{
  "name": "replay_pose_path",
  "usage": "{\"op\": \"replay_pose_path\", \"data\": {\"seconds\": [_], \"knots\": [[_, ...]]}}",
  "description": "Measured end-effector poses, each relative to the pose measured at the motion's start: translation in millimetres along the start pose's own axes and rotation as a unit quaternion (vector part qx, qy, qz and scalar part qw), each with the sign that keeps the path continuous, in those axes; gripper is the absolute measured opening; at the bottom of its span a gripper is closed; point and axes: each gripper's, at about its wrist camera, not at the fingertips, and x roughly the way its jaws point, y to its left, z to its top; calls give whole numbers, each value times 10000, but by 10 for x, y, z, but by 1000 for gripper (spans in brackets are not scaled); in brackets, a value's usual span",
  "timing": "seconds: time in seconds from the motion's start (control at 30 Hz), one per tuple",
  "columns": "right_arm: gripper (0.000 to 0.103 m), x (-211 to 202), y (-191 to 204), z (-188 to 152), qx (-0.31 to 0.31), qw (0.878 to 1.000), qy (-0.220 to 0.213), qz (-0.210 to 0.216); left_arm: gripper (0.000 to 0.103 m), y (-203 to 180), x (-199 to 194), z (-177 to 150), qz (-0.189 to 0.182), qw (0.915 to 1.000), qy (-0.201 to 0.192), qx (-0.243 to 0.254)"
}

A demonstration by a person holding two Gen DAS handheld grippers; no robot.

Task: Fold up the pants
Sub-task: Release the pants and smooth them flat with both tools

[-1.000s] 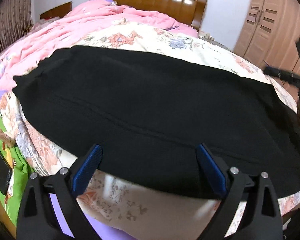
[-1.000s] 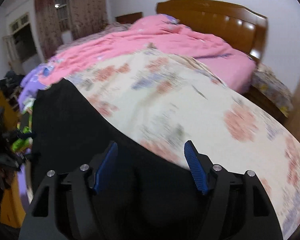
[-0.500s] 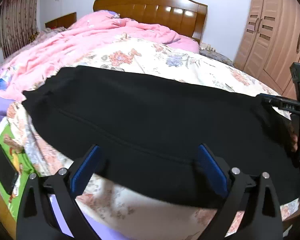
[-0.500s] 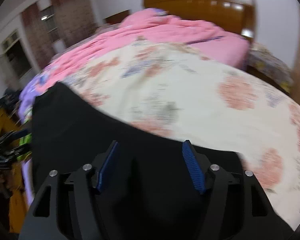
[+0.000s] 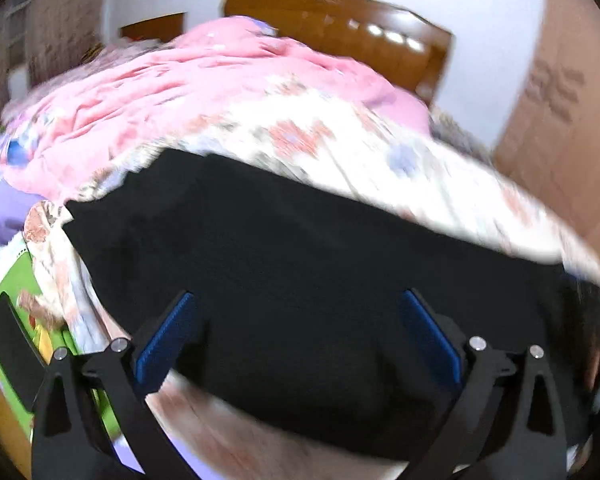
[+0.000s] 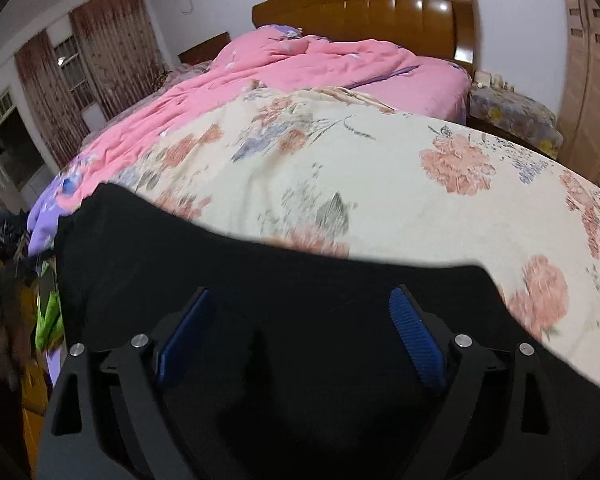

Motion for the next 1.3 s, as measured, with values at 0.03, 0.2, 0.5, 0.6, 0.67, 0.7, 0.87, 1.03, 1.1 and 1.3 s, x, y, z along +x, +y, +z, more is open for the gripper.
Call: {"op": "replay_pose_path", "data": {"seconds": [0.03, 0.2, 0.5, 0.6, 0.67, 0.7, 0.87, 1.03, 1.1, 1.3], "knots": [[88, -11, 19, -51, 8, 10000, 15, 8, 101, 113, 44, 78, -20, 9998, -24, -185], [88, -92, -129, -384, 398, 9986, 269, -233, 101, 961, 396, 219, -609, 9860, 65, -1550], [88, -618, -428, -644, 1235, 9921, 155, -172, 101, 161, -211, -67, -1123, 9904, -136, -800], [88, -822, -400, -858, 1050, 9937, 161, -343, 101, -454, -320, -377, -1158, 9933, -49, 18], [88, -960, -428, -1020, 957, 9939, 179, -511, 101, -751, -273, -570, -1356, 9900, 140, 353], [88, -1021, -486, -1134, 959, 9932, 248, -616, 101, -926, -180, -685, -1361, 9882, 367, 607], [88, -1446, -804, -1624, 1366, 9890, 123, -557, 101, -1495, -121, -903, -687, 9867, 570, 1360], [89, -1715, -947, -1643, 1679, 9823, -212, -797, 101, -2382, -395, -856, -1470, 9669, 218, 2073], [93, -1521, -935, -1554, 1336, 9822, 256, -1296, 102, -2790, -301, -853, -1657, 9583, 351, 2303], [95, -1613, -1172, -1900, 939, 9757, 570, -1896, 102, -3070, 479, -954, -831, 9637, 994, 2335]]}}
